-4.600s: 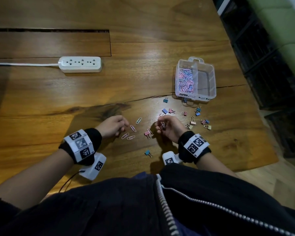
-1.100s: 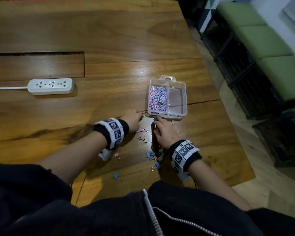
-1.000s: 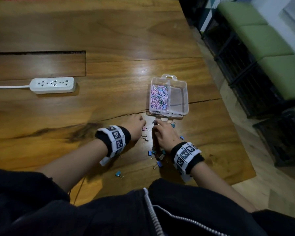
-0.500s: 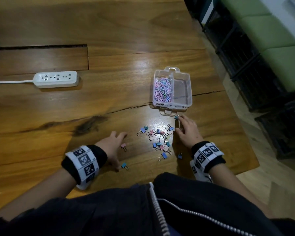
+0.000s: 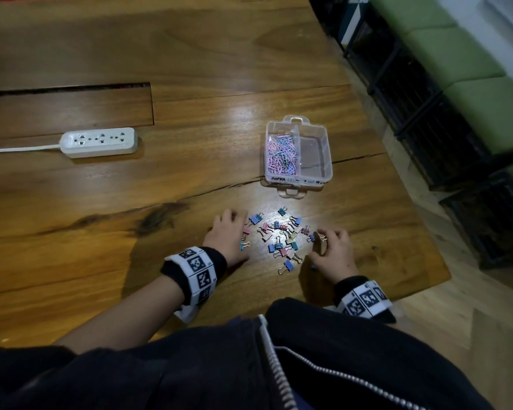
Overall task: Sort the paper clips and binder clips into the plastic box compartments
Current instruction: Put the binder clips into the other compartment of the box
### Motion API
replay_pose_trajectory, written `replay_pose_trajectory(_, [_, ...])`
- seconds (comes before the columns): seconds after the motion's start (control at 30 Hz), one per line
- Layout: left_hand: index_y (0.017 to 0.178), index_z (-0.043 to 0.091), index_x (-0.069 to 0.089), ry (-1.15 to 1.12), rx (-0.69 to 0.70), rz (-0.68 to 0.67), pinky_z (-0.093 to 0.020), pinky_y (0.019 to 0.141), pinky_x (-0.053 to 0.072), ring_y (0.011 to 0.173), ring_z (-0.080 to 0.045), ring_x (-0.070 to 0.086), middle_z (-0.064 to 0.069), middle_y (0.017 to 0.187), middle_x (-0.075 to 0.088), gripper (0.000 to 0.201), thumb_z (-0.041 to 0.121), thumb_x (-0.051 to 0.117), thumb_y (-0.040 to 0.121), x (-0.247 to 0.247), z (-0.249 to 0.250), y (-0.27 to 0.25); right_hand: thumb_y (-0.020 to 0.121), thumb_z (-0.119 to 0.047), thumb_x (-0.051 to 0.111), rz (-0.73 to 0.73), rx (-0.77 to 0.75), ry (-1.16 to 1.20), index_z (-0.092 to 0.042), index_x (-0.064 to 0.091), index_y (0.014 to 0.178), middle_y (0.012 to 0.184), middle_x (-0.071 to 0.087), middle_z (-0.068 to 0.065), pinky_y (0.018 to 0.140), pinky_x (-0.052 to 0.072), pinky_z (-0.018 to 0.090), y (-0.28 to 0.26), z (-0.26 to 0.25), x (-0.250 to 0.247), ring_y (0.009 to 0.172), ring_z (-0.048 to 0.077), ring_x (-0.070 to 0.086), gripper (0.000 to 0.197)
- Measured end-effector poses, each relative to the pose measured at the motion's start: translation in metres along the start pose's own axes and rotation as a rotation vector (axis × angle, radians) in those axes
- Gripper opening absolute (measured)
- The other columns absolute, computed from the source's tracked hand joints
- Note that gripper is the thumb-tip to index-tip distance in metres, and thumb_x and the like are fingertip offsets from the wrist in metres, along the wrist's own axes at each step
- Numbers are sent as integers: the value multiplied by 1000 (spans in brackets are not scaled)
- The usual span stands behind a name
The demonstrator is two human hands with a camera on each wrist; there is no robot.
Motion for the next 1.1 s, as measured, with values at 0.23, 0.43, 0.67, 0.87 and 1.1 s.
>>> replay_pose_trajectory(0.23, [133, 20, 41, 61, 140, -28, -34, 93, 43, 117, -26, 40, -11, 132, 41, 53, 3, 55, 85, -6, 18, 19, 80, 4, 57, 34, -133, 186, -21, 51, 121, 129, 39, 5, 99, 46, 38, 2, -22, 23, 114, 20, 47, 49])
replay_pose_trajectory(0.43, [119, 11, 50, 198, 235, -24, -34, 84, 44, 105, -28, 49, -13, 118, 49, 27, 12, 44, 92, -3, 10, 13, 79, -10, 63, 105, -7, 90, -29, 42, 131, 138, 32, 4, 105, 38, 47, -2, -3, 12, 126, 26, 35, 59])
replay_pose_trajectory(0.67, [109, 10, 53, 158, 282, -40, -33, 77, 48, 95, -26, 56, -10, 108, 56, 24, 10, 54, 86, -12, 7, 13, 85, -18, 58, 29, -265, -382, -31, 43, 132, 139, 38, 3, 105, 35, 37, 12, -43, 16, 125, 22, 37, 51])
replay_pose_trajectory(0.87, [102, 7, 58, -215, 109, -4, -27, 75, 54, 86, -19, 58, -4, 96, 57, 21, 5, 63, 81, -20, 3, 24, 84, -8, 57, -51, -235, -142, -17, 60, 104, 116, 46, 3, 76, 50, 21, 20, -36, 15, 92, 14, 50, 22])
replay_pose_trajectory(1.1, [87, 10, 56, -482, 66, -3, -9, 45, 45, 60, -6, 51, 2, 72, 53, 17, -4, 62, 80, -45, 44, 42, 82, -15, 61, -126, -251, -215, -15, 62, 97, 111, 49, 8, 93, 45, 33, 31, -23, -2, 104, 23, 49, 15])
Point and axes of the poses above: each hand's wrist, its own y-axis towards the middle knuckle, its own x-axis out of the palm, z = x × y, the point moved 3 cm from there along y, towards the middle knuckle
